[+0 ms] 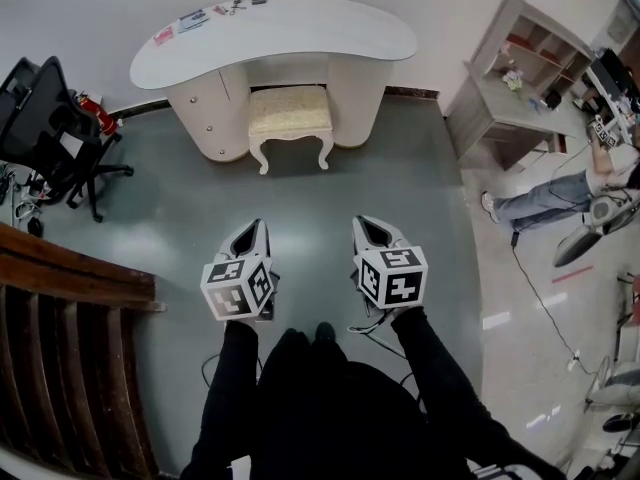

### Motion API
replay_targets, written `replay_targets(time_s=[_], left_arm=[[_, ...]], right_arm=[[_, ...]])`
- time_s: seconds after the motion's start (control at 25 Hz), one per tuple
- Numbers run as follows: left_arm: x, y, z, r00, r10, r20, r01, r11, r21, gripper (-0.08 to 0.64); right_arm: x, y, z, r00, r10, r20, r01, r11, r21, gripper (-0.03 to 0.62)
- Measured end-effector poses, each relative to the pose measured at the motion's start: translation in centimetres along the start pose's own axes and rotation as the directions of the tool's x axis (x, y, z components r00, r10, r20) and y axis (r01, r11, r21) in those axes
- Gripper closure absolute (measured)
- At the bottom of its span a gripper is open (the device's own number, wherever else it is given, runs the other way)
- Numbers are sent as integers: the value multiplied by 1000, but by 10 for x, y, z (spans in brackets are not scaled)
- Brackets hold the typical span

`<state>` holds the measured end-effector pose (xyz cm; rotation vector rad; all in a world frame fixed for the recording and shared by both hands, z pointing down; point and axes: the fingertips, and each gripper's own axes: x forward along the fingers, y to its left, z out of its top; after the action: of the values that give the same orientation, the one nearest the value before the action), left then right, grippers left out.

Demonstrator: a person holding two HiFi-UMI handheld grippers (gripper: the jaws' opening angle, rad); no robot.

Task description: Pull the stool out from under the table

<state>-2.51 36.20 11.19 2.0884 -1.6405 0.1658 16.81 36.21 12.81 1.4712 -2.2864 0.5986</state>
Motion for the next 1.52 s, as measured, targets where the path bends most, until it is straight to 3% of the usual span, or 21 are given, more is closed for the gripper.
replay_targets(time_s=[0.52,1.12,1.52], left_arm=[[50,22,26,1000,17,-12,-17,999,35,552],[198,130,57,992,32,-120,-28,999,32,552],[275,178,41,979,48,-198,-41,998,42,552]], right_arm=[[47,-25,24,999,-46,-25,45,998,-34,589],[222,-35,61,984,-96,-151,95,995,-14,589],[308,-64,55,966,-130,-223,123,991,-42,589]])
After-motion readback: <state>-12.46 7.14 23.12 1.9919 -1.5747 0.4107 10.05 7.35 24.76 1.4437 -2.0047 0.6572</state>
